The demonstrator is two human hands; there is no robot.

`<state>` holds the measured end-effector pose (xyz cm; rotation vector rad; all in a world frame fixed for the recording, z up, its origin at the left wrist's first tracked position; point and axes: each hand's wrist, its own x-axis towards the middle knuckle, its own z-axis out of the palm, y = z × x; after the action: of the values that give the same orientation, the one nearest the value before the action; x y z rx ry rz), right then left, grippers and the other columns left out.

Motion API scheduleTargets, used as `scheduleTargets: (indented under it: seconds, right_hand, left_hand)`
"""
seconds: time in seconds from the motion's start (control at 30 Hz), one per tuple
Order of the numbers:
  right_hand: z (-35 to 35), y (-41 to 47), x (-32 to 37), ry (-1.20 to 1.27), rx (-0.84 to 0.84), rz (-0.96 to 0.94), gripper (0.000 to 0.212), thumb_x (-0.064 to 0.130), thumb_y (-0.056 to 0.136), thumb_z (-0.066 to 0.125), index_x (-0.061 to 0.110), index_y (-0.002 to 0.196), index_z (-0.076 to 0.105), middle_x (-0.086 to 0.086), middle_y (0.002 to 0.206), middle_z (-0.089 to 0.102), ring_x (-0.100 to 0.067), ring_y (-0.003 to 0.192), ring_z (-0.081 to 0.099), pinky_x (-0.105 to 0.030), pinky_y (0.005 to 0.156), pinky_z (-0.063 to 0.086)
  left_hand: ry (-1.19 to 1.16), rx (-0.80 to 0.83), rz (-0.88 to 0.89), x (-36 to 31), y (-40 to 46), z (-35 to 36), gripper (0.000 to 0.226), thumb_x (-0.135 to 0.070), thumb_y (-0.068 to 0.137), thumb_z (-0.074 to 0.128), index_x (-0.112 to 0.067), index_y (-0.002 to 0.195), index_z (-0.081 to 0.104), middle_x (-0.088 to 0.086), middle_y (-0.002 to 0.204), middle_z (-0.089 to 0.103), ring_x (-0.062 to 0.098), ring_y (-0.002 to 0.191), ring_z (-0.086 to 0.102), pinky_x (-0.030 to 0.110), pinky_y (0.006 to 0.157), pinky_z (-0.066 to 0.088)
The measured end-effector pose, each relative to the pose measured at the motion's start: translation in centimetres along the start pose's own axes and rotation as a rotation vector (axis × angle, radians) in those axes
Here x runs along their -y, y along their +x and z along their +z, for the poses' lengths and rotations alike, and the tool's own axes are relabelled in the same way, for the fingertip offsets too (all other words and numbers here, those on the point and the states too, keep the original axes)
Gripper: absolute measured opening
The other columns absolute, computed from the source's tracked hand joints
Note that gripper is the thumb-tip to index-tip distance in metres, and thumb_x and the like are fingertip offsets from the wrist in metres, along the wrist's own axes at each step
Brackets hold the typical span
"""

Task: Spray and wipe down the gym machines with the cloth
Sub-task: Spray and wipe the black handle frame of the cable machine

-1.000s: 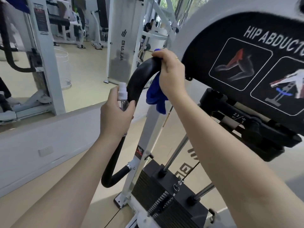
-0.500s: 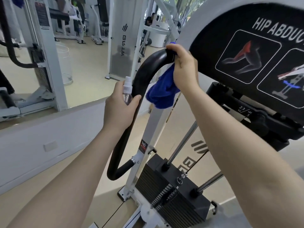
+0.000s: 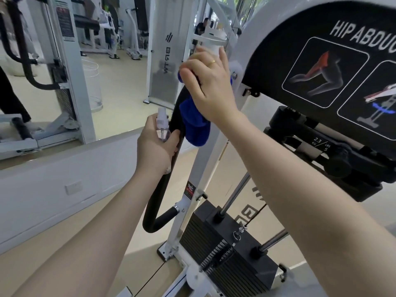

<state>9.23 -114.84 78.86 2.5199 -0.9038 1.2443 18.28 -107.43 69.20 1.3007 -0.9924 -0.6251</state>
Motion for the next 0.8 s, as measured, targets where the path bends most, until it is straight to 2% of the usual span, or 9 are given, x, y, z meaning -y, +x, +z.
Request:
scheduleTargets:
  seconds: [0.03,0.1,0.23,0.33,0.4,0.47,0.6,0.67,0.8]
  right_hand:
    - [-0.2,-0.8,-0.5,-0.032,0.073,-0.057,0.038,0.033,0.088,0.042,0.007,0.1,0.067,-0.007,0.107,0.062,-0.029,0.116,0.052,-0.049,0.111,0.019]
    - [-0.6,-1.4,-1.6,-0.031,0.091,-0.161,0.041,0.026,0.08,0.049,0.002,0.111,0.062,-0.013,0.114,0.059,-0.03,0.112,0.052,-0.046,0.107,0.028]
    - [1.3,-3.3,-0.3,-0.114,-0.03,-0.262,0.024,0.003,0.077,0.053,-0.002,0.096,0.067,-0.02,0.108,0.061,-0.037,0.106,0.055,-0.046,0.101,0.035]
    - [1.8,-3.9,-0.7,-0.201,0.037,-0.458,0.018,-0.001,0.078,0.052,0.001,0.083,0.069,-0.017,0.101,0.066,-0.036,0.104,0.059,-0.046,0.103,0.034]
    - [0.8,-2.4,-1.7,-0.225,0.077,-0.53,0.017,-0.002,0.076,0.052,0.002,0.08,0.068,-0.017,0.098,0.066,-0.034,0.096,0.062,-0.045,0.102,0.036]
    - [-0.2,-0.8,-1.8,-0.181,0.072,-0.469,0.016,-0.002,0.075,0.049,0.001,0.079,0.064,-0.019,0.094,0.064,-0.034,0.085,0.06,-0.046,0.098,0.039]
    - [0.6,-0.6,-0.5,-0.027,-0.104,-0.15,0.017,-0.005,0.072,0.046,-0.001,0.076,0.062,-0.019,0.087,0.061,-0.035,0.077,0.055,-0.039,0.072,0.047]
    - [2.0,-1.1,0.8,0.041,-0.212,-0.01,0.016,-0.007,0.069,0.048,-0.001,0.072,0.062,-0.016,0.084,0.061,-0.033,0.077,0.056,-0.039,0.075,0.045]
    - [2.5,-2.5,0.6,-0.167,-0.14,-0.264,0.019,-0.013,0.062,0.056,0.002,0.07,0.065,-0.014,0.079,0.064,-0.032,0.074,0.059,-0.037,0.084,0.039]
  left_hand:
    - [-0.017,-0.006,-0.003,0.3,-0.3,-0.2,0.023,-0.017,0.088,0.061,-0.024,0.104,0.046,0.005,0.091,0.061,0.023,0.072,0.059,0.042,0.069,0.056]
    - [-0.056,-0.011,-0.008,1.0,-0.7,-0.6,0.026,-0.015,0.089,0.06,-0.025,0.108,0.046,-0.002,0.099,0.061,0.021,0.075,0.059,0.035,0.066,0.055]
    - [-0.128,-0.003,0.016,1.6,-0.9,-1.1,0.026,-0.013,0.09,0.059,-0.027,0.108,0.047,-0.008,0.102,0.063,0.014,0.062,0.057,0.028,0.06,0.051]
    - [-0.098,-0.012,0.038,2.0,-1.0,-0.8,0.026,-0.015,0.089,0.06,-0.032,0.103,0.047,-0.009,0.094,0.063,0.016,0.061,0.059,0.034,0.062,0.054]
    - [-0.071,-0.008,0.037,2.2,-1.1,-0.6,0.025,-0.017,0.089,0.06,-0.029,0.107,0.048,-0.001,0.089,0.062,0.02,0.066,0.061,0.04,0.068,0.056]
    - [-0.045,0.014,0.05,2.3,-1.1,-0.5,0.026,-0.016,0.089,0.06,-0.027,0.11,0.049,0.005,0.086,0.06,0.022,0.068,0.06,0.041,0.07,0.055]
    - [-0.052,0.052,0.022,2.5,-1.0,-1.1,0.028,-0.014,0.088,0.06,-0.027,0.111,0.05,0.004,0.086,0.061,0.017,0.062,0.057,0.035,0.064,0.052]
    - [-0.029,0.065,0.018,2.7,-1.0,-1.4,0.028,-0.015,0.089,0.06,-0.03,0.111,0.05,0.007,0.085,0.062,0.017,0.061,0.058,0.037,0.065,0.055]
    - [-0.012,0.066,0.039,2.2,-1.5,-1.4,0.028,-0.016,0.089,0.058,-0.038,0.103,0.048,0.008,0.083,0.063,0.026,0.067,0.06,0.039,0.069,0.055]
